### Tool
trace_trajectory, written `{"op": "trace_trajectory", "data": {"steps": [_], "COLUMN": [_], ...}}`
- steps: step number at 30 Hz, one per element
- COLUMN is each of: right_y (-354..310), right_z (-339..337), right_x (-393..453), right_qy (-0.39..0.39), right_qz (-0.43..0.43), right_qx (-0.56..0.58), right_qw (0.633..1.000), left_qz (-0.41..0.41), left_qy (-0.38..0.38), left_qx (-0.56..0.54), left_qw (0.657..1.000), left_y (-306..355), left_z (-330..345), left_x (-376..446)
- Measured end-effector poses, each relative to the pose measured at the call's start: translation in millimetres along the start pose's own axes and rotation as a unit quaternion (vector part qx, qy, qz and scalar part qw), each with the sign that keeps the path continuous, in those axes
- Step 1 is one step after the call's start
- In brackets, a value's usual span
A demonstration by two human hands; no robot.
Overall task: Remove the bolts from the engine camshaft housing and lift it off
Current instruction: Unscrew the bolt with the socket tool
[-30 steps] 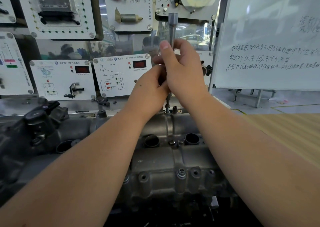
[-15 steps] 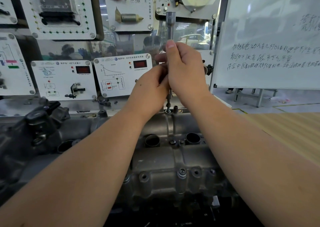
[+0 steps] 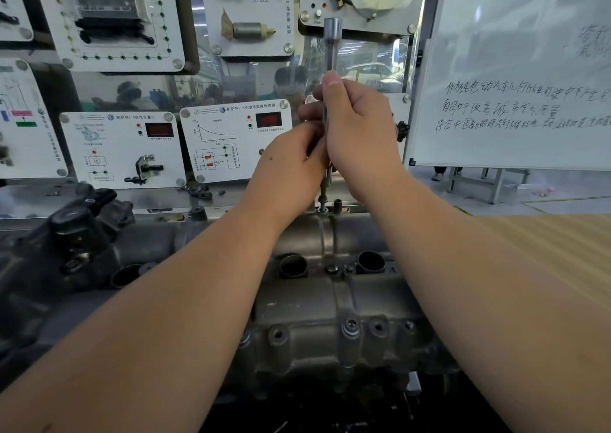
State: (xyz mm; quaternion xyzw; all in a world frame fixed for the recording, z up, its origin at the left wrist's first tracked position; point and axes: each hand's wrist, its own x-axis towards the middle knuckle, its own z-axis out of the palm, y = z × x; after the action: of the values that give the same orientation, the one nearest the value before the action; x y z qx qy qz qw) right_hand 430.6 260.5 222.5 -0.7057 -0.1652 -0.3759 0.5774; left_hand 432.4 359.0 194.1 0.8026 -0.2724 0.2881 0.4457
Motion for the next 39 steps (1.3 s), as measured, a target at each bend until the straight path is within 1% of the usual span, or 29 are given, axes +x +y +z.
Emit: {"op": "trace_trajectory", "data": {"steps": [6, 10, 15, 20, 24, 27, 30, 32, 34, 37, 39], "right_y": [2.8, 1.9, 0.6, 1.8, 2.9, 3.4, 1.6, 1.9, 3.1, 4.8, 4.8], "right_z": [-0.1, -0.6, 0.4, 1.1, -1.2, -1.4, -1.1, 0.1, 1.1, -0.2, -0.8], "right_x": [-2.5, -0.8, -0.5, -2.6, -0.2, 0.3, 0.2, 0.1, -0.2, 0.8, 1.3], "right_qy": [0.009, 0.015, 0.012, 0.017, 0.033, 0.030, 0.030, 0.025, 0.017, 0.019, 0.022], "right_qz": [-0.035, -0.040, -0.022, -0.021, -0.041, -0.038, -0.022, -0.028, -0.038, -0.038, -0.032], "right_qx": [-0.018, -0.037, -0.012, 0.012, -0.007, -0.011, -0.006, -0.023, -0.047, -0.048, -0.045], "right_qw": [0.999, 0.998, 1.000, 1.000, 0.999, 0.999, 0.999, 0.999, 0.998, 0.998, 0.998], "left_qz": [-0.018, -0.019, -0.010, -0.024, -0.021, -0.026, -0.015, -0.005, -0.005, -0.011, -0.007], "left_qy": [0.005, -0.012, -0.004, 0.007, 0.000, -0.007, -0.006, -0.005, -0.004, 0.000, -0.006], "left_qx": [-0.022, -0.053, -0.014, -0.013, -0.024, -0.042, -0.018, -0.004, -0.002, 0.004, -0.012], "left_qw": [1.000, 0.998, 1.000, 1.000, 0.999, 0.999, 1.000, 1.000, 1.000, 1.000, 1.000], "left_y": [-0.9, 3.0, 1.8, 0.1, 0.6, 1.1, 2.2, 2.2, 2.1, 2.0, 0.4], "left_z": [-0.1, 1.2, -0.5, 0.2, 0.3, 1.8, 1.2, -0.1, -0.5, -0.2, 0.2], "left_x": [0.0, -3.3, -1.3, 0.6, -0.3, -1.7, -1.8, -0.8, -0.4, -1.1, -1.7]}}
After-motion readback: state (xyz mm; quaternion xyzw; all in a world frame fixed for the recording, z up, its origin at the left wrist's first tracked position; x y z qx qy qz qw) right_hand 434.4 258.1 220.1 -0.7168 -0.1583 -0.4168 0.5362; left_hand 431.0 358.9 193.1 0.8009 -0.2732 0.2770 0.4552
